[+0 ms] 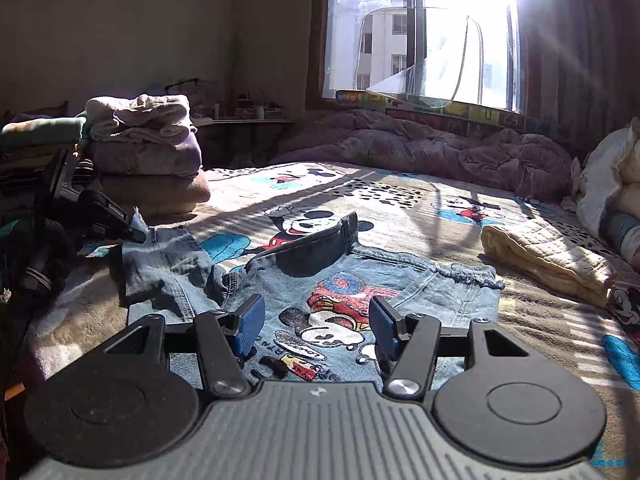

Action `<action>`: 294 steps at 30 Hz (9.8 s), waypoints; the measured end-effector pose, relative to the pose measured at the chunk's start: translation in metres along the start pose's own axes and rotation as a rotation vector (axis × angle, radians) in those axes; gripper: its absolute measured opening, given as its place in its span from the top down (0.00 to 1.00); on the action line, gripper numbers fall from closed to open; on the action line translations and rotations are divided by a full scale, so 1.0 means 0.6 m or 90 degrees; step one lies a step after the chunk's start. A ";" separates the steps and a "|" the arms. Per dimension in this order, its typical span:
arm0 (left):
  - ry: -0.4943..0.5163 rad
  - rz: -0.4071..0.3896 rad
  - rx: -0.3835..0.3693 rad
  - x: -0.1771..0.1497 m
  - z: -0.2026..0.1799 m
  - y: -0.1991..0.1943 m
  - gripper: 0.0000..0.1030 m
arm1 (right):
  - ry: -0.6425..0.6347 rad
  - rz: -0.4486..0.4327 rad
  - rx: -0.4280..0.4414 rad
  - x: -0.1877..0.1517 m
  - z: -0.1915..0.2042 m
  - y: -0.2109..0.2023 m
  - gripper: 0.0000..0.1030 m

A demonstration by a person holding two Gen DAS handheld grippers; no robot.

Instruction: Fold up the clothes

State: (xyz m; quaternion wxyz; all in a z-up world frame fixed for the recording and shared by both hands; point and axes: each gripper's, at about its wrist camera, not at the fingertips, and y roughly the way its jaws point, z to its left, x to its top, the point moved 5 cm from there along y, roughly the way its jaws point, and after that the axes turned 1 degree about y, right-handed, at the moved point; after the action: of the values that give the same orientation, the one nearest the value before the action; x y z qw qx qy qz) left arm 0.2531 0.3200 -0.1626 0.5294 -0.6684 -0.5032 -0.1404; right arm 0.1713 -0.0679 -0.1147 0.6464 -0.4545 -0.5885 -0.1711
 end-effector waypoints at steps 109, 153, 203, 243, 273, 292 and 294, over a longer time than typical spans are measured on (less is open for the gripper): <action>0.275 0.157 -0.090 -0.036 -0.428 0.301 0.95 | 0.260 0.070 0.231 -0.084 -0.075 0.004 0.64; 0.355 0.101 -0.062 -0.029 -0.511 0.182 0.28 | 0.211 -0.003 0.193 -0.135 -0.051 0.018 0.60; 0.308 0.173 -0.093 -0.227 -0.457 0.051 0.19 | 0.546 0.046 -0.005 -0.080 -0.413 0.095 0.42; 0.347 0.179 -0.115 -0.236 -0.456 0.072 0.08 | 0.437 0.006 -0.188 -0.016 -0.549 0.056 0.97; 0.385 0.163 -0.092 -0.250 -0.462 0.072 0.08 | 0.536 0.000 -0.483 -0.265 -0.617 -0.271 0.97; 0.777 0.123 -0.458 -0.468 -0.642 -0.172 0.14 | 0.699 -0.051 -0.414 -0.296 -0.601 -0.277 0.61; 0.836 0.127 -0.445 -0.507 -0.641 -0.167 0.27 | 0.706 -0.048 -0.396 -0.304 -0.601 -0.266 0.61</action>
State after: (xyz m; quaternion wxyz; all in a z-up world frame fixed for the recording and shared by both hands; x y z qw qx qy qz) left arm 0.1656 -0.1728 -0.1714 0.4878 -0.6188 0.0534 -0.6134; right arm 0.2232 -0.4937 -0.1822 0.6864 -0.4437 -0.1048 -0.5666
